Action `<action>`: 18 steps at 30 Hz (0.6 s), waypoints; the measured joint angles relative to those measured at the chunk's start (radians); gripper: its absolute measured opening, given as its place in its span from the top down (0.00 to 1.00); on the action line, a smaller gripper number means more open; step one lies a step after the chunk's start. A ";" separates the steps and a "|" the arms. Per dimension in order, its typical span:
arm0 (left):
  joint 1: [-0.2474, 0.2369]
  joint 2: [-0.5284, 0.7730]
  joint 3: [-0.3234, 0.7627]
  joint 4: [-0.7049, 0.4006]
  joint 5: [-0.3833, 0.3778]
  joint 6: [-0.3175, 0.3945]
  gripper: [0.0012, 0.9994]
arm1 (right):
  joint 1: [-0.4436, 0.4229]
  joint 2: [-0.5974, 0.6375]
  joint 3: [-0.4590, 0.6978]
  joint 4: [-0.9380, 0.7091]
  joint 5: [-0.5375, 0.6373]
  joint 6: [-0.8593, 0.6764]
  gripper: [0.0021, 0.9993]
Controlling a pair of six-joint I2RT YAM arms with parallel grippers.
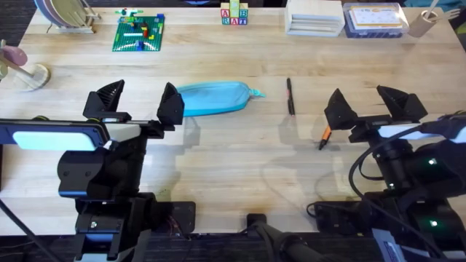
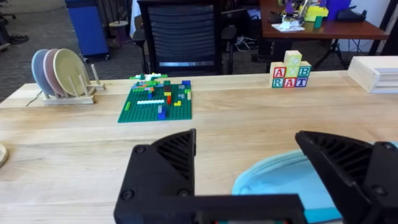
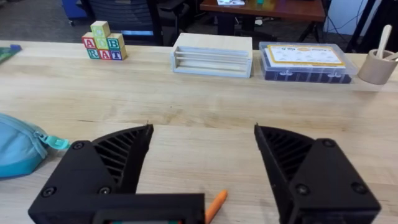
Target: Unzip the bag, pick up the pens from the table one at a time and place them inside, then zip the bag closed.
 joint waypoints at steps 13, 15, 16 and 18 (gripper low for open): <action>0.000 0.000 0.000 0.000 0.000 0.001 0.00 | 0.000 0.000 0.000 -0.005 -0.002 0.000 0.00; 0.000 0.000 0.000 0.001 0.000 0.001 0.00 | 0.000 0.000 0.000 -0.005 -0.002 0.000 0.00; 0.000 0.000 0.000 0.003 0.000 0.001 0.00 | 0.000 0.000 0.000 -0.004 -0.002 0.000 0.00; 0.000 0.000 0.000 0.036 0.000 0.001 0.00 | 0.000 0.000 0.000 0.001 -0.002 0.000 0.00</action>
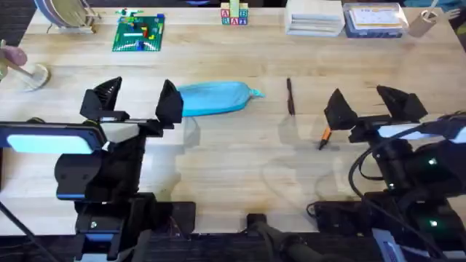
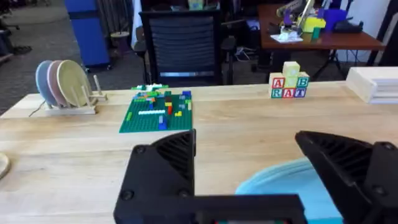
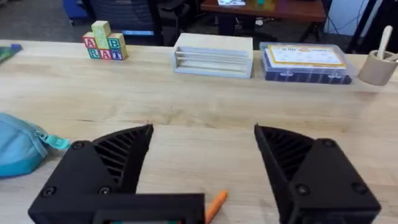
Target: Unzip the bag, pick up the pens from the table one at a time and place them inside, then zip the bag closed.
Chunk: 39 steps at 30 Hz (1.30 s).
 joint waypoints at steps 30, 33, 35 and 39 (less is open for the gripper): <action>0.000 0.138 0.535 -0.540 -0.024 0.000 0.01 | 0.000 0.216 0.530 -0.325 -0.012 0.000 0.00; 0.000 0.210 0.600 -0.583 -0.029 0.000 0.01 | 0.000 0.292 0.604 -0.374 -0.012 0.000 0.00; 0.000 0.265 0.647 -0.616 -0.031 0.000 0.01 | 0.000 0.344 0.658 -0.419 -0.012 0.000 0.00; 0.000 0.382 0.740 -0.699 -0.031 0.001 0.01 | 0.000 0.438 0.746 -0.498 -0.012 0.000 0.00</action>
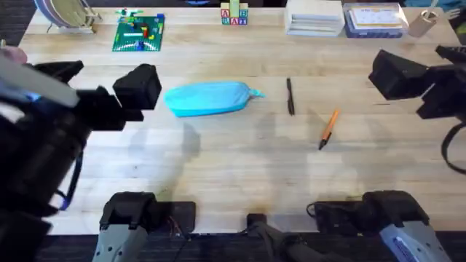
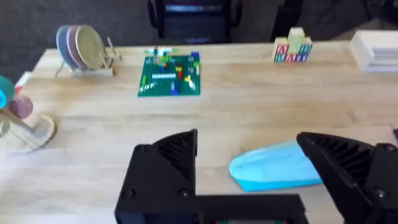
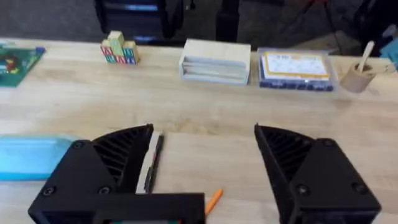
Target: Unzip the bag, pick up the pens from the table one at a time and place them inside, then zip the bag closed.
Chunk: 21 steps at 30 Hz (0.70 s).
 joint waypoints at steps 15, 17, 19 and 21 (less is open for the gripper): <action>0.000 0.379 0.270 -0.199 0.001 0.000 0.01 | 0.000 0.287 0.150 -0.211 -0.001 0.000 0.00; 0.000 0.417 0.295 -0.214 0.001 0.000 0.01 | 0.000 0.328 0.162 -0.227 -0.003 0.000 0.00; 0.000 0.450 0.309 -0.226 0.002 0.000 0.01 | 0.000 0.368 0.175 -0.242 -0.003 0.000 0.00; 0.000 0.499 0.317 -0.239 0.023 0.000 0.01 | 0.000 0.439 0.199 -0.262 -0.003 0.000 0.00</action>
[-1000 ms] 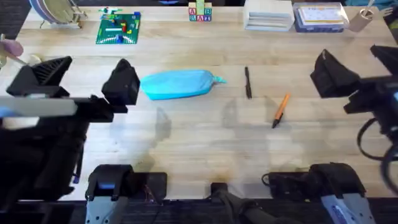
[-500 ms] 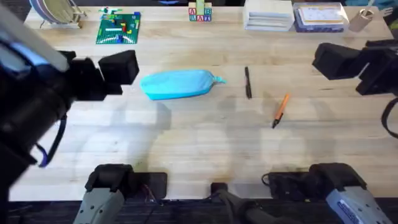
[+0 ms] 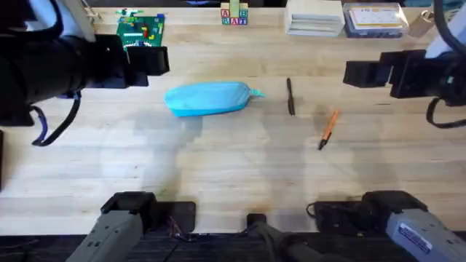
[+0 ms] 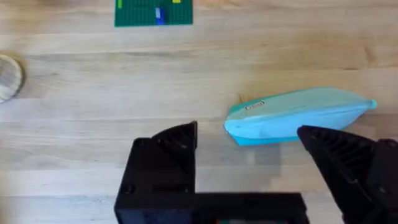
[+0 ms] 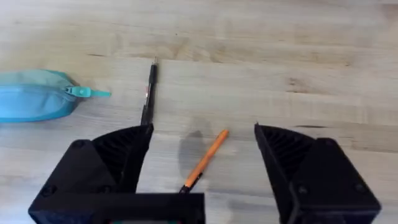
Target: Unzip the bag, pick up the pens from the table one at a time and place them inside, then zip the bag closed.
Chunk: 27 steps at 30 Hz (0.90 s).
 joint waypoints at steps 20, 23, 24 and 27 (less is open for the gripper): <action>0.000 0.067 0.000 -0.043 0.035 0.000 0.01 | 0.000 0.081 0.012 -0.001 0.000 0.000 0.00; 0.000 0.067 0.000 -0.045 0.035 0.000 0.01 | 0.000 0.081 0.012 -0.001 0.000 0.000 0.00; 0.000 0.067 0.000 -0.045 0.035 0.000 0.01 | 0.000 0.081 0.012 -0.001 0.000 0.000 0.00; 0.000 0.067 0.000 -0.045 0.036 0.000 0.01 | 0.000 0.081 0.012 -0.001 0.000 0.000 0.00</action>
